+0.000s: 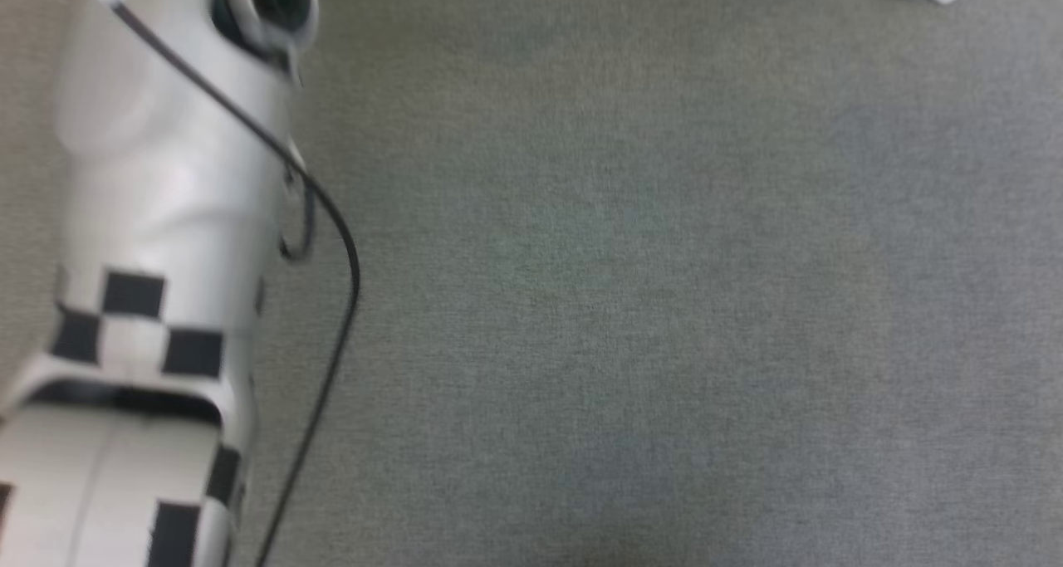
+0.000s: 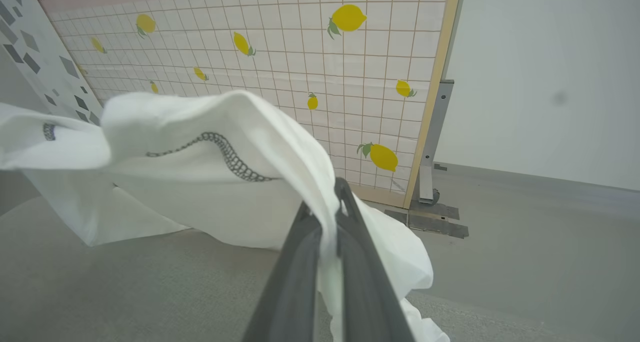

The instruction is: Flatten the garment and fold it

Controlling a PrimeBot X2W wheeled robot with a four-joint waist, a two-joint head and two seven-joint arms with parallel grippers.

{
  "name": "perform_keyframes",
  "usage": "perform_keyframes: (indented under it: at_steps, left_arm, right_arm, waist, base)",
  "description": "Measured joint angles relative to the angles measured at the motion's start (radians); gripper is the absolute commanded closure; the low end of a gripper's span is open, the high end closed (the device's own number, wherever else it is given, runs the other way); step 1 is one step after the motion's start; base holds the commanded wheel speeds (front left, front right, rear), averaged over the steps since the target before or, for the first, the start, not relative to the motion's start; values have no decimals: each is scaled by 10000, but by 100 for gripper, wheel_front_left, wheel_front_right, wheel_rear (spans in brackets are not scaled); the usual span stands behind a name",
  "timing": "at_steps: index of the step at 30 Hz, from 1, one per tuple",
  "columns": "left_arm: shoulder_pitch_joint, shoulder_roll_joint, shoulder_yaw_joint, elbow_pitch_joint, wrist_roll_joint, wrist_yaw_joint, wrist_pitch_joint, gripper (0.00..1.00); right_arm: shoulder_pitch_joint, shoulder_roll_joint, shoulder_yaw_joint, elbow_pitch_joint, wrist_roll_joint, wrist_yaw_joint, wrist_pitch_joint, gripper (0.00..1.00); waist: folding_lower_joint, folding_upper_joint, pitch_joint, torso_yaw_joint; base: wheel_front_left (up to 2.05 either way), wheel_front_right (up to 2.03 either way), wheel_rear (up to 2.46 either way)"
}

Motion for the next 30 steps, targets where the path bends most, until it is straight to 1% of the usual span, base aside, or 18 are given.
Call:
perform_keyframes:
  at_steps: [3, 6, 9, 12, 14, 17, 22, 26, 30]
  left_arm:
    - [1203, -40, -61, 109, -226, -416, -88, 100]
    - [2568, -38, -58, 36, -594, -731, -138, 100]
    - [4108, 17, -71, -263, -871, -838, 25, 100]
    - [5729, 180, -8, -836, -1149, -819, 215, 100]
    - [6902, 280, -8, -1375, -1325, -692, 430, 100]
    - [8379, 307, -2, -2157, -1473, -387, 711, 100]
    - [10425, 416, -182, -3141, -1584, 153, 1285, 100]
    - [11610, 656, -504, -3639, -1622, 606, 1948, 100]
    - [12300, 951, -928, -3879, -1383, 1053, 2798, 100]
  right_arm:
    - [1423, -495, 491, -466, 462, 0, -33, 100]
    - [3115, -700, 871, -918, 1087, 0, 29, 100]
    - [4943, -878, 1175, -1379, 1390, 0, 56, 100]
    - [6448, -961, 1150, -1693, 1593, 0, -25, 100]
    - [7338, -949, 1034, -1889, 1624, 0, -138, 100]
    - [8381, -871, 780, -2096, 1636, 2, -230, 100]
    - [9830, -815, 489, -2612, 1137, 2, -169, 100]
    - [10969, -748, 209, -3055, 784, 2, 439, 100]
    - [11900, -675, 0, -3492, 491, 2, 1444, 100]
  waist:
    - [0, 0, -435, 77]
    - [0, 0, -949, 142]
    - [0, 0, -1521, 196]
    - [-2, 0, -2094, 234]
    - [-2, 0, -2491, 255]
    - [-2, 0, -2999, 280]
    - [-2, 0, -3689, 313]
    - [-2, 0, -4125, 335]
    - [-2, 0, -4409, 354]
  base:
    - [0, 0, 0]
    - [0, 0, 0]
    - [0, 0, 0]
    - [0, 0, 0]
    - [0, 0, 0]
    - [0, 0, 0]
    - [0, 0, 0]
    - [0, 0, 0]
    - [0, 0, 0]
